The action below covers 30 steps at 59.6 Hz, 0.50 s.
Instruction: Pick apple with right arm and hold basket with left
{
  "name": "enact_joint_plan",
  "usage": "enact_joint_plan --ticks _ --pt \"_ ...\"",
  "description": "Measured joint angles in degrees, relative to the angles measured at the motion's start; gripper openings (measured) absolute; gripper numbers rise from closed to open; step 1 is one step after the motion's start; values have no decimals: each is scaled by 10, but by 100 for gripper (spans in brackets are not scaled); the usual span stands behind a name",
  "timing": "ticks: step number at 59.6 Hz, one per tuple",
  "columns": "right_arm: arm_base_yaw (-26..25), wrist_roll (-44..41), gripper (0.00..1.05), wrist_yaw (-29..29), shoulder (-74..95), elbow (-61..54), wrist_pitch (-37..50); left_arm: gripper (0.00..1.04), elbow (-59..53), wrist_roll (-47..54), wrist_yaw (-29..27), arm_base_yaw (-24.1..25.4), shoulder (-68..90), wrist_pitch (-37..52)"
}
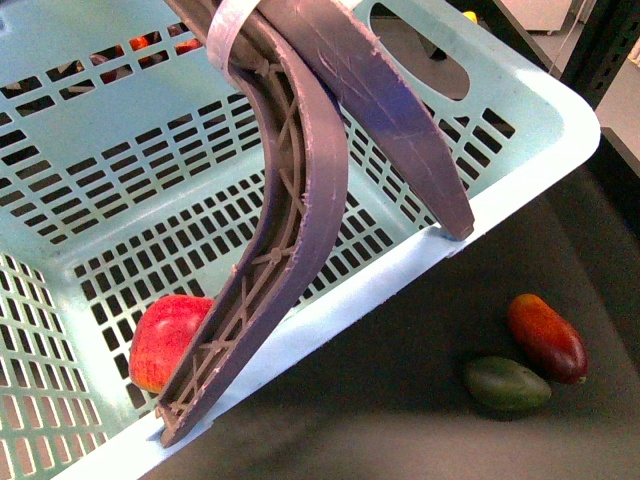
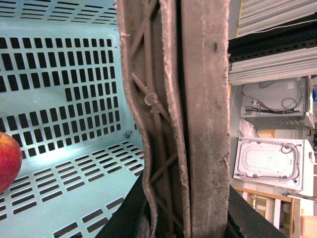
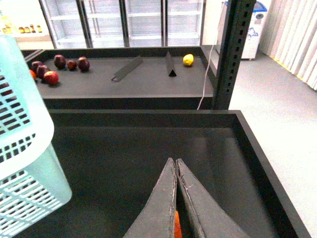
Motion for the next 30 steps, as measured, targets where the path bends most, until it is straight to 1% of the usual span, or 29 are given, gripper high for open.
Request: enact_joint_plan --ticks 11,18,30 --pt "-1 0 2 0 -52 -15 -38 19 0 0 4 0 0 0" --pt "-1 0 2 0 -66 -26 -27 19 0 -1 3 0 0 0" --pt "-1 0 2 -1 -117 -26 -75 19 0 0 2 0 0 0"
